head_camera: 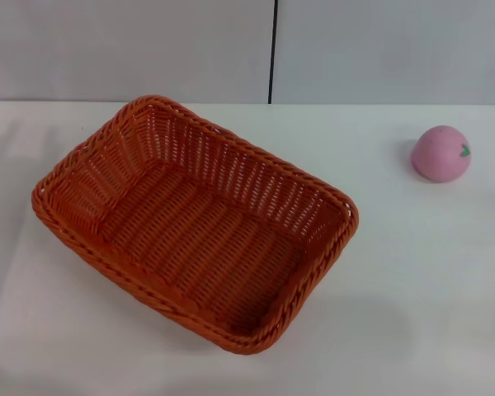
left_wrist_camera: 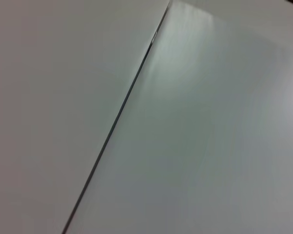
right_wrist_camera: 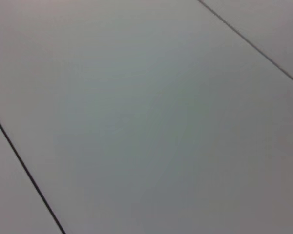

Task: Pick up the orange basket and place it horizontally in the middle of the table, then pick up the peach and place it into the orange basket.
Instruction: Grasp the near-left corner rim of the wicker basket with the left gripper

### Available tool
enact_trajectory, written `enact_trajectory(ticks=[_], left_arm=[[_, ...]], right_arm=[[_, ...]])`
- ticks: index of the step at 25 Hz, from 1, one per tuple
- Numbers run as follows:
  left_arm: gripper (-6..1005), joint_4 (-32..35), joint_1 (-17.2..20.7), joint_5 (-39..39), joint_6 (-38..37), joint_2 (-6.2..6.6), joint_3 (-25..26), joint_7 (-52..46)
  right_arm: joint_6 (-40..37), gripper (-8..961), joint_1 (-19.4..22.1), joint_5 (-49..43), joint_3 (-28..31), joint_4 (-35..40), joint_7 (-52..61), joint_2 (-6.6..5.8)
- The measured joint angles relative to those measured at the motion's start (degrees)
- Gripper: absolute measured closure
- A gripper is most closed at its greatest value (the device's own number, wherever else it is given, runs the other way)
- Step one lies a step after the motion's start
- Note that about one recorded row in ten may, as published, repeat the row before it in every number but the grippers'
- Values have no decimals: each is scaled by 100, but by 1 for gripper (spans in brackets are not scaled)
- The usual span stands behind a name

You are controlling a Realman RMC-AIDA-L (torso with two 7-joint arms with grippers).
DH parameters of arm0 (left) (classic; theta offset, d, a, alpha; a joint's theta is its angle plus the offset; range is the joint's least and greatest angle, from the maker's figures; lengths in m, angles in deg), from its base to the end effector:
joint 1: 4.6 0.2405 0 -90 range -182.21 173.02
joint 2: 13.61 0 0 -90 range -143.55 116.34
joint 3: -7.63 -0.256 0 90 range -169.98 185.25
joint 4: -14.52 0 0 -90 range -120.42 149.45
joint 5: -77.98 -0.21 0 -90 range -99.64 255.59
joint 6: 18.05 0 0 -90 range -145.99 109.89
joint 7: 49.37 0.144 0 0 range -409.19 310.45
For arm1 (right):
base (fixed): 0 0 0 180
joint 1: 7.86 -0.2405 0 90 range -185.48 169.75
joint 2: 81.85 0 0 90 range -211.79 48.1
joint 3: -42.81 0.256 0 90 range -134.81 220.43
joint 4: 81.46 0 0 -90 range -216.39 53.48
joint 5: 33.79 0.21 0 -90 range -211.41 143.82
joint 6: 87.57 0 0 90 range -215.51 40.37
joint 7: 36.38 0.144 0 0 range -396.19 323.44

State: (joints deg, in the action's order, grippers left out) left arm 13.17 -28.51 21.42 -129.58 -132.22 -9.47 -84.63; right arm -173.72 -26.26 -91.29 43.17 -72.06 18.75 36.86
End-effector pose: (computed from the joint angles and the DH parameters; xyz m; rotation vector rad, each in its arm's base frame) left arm -0.2962 0.2707 0.0718 -1.2518 -0.2673 -1.4526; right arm 0.3963 0.2588 0.1184 -0.8953 0.7196 1.2856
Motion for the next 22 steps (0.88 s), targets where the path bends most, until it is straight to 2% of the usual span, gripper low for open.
enact_trajectory(ticks=[4, 10, 11, 13, 16, 17, 18, 20, 22], left_arm=[[370, 77, -72, -65, 288, 43, -49, -109], [371, 735, -75, -226, 803, 61, -385, -800], [371, 873, -69, -242, 919, 62, -480, -952], [371, 1725, -29, -271, 1448, 92, -1161, -1755], [371, 1959, -16, -278, 1564, 108, -1345, -1980], [371, 2851, 42, -480, 2027, 178, -1913, -2881], [371, 3334, 60, -722, 2304, 240, -2149, -3445], [371, 4404, 45, -1646, 2822, 390, -2479, -4812], [371, 4864, -23, -2201, 2930, 446, -2512, -5347]], right_arm=[[27, 134, -30, 4, 23, -36, 53, -7], [42, 137, 105, -148, -366, 215, 92, -23], [42, 137, 141, -237, -462, 318, 92, -23], [43, 138, 178, -389, -530, 433, 92, -28], [49, 139, 197, -515, -538, 471, 92, -56], [54, 139, 203, -521, -539, 471, 92, -62], [64, 140, 213, -523, -539, 469, 93, -65], [72, 140, 227, -525, -541, 464, 93, -65], [73, 141, 239, -526, -542, 462, 94, -67]])
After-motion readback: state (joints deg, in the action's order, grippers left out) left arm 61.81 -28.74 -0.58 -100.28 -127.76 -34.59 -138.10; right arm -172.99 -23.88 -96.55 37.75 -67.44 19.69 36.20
